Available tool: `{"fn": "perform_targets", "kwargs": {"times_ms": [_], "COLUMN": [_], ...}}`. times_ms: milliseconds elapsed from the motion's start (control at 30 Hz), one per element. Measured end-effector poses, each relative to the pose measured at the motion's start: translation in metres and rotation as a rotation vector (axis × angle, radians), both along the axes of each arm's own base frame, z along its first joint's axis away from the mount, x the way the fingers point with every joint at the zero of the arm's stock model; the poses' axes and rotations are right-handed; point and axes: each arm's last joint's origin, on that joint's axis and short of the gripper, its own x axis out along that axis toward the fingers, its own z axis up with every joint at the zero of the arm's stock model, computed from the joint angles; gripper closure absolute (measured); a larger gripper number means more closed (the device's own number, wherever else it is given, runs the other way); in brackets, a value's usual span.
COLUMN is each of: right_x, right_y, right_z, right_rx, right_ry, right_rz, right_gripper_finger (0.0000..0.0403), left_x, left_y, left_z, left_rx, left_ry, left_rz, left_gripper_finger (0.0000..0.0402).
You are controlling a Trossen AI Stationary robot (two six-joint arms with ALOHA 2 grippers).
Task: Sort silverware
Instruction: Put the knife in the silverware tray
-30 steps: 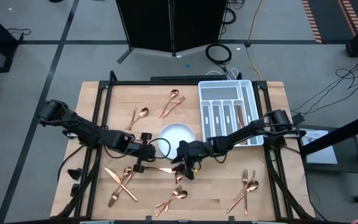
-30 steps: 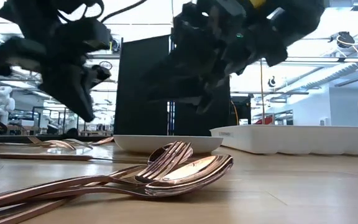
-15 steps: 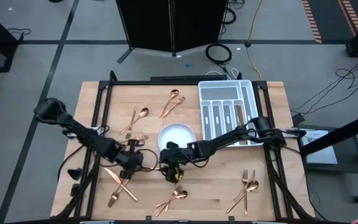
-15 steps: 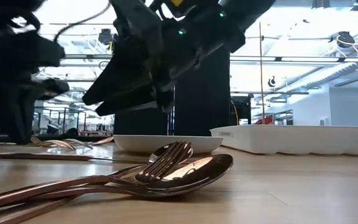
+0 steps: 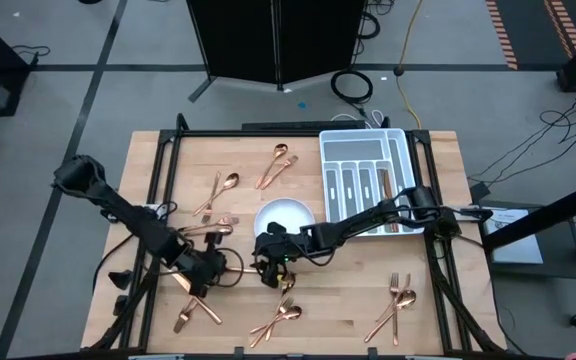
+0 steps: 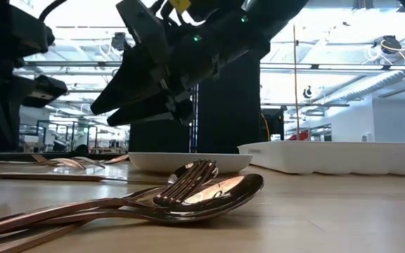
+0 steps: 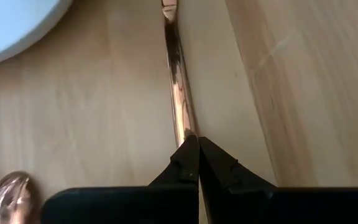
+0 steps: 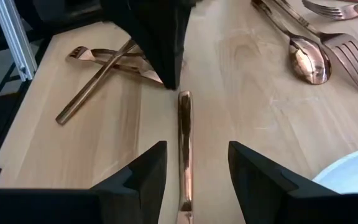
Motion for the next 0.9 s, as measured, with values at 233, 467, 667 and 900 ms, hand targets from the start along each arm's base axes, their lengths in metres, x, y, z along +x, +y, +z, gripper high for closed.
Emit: {"fn": "perform_targets", "kwargs": {"times_ms": [233,467,667,900], "right_x": [0.0,0.002,0.002,0.002], "right_y": [0.001,0.002,0.002,0.002], "right_z": [-0.004,-0.021,-0.021,-0.021], "right_rx": [0.002,0.018,0.019,0.021], "right_ry": [0.005,0.045,0.041,0.036], "right_rz": [0.0,-0.012,-0.01,-0.009], "right_gripper_finger": [0.0241,0.0241,0.0241,0.0241], "left_x": [0.002,0.002,-0.001,-0.001], "left_y": [-0.005,-0.005,-0.002,-0.003], "left_z": [-0.009,-0.01,-0.012,-0.011], "left_rx": [0.025,0.027,0.052,0.05], "left_ry": [0.01,0.019,0.051,0.048], "left_rz": [0.0,0.014,0.015,0.015], "left_gripper_finger": [0.0401,0.0401,0.0401,0.0402]}}
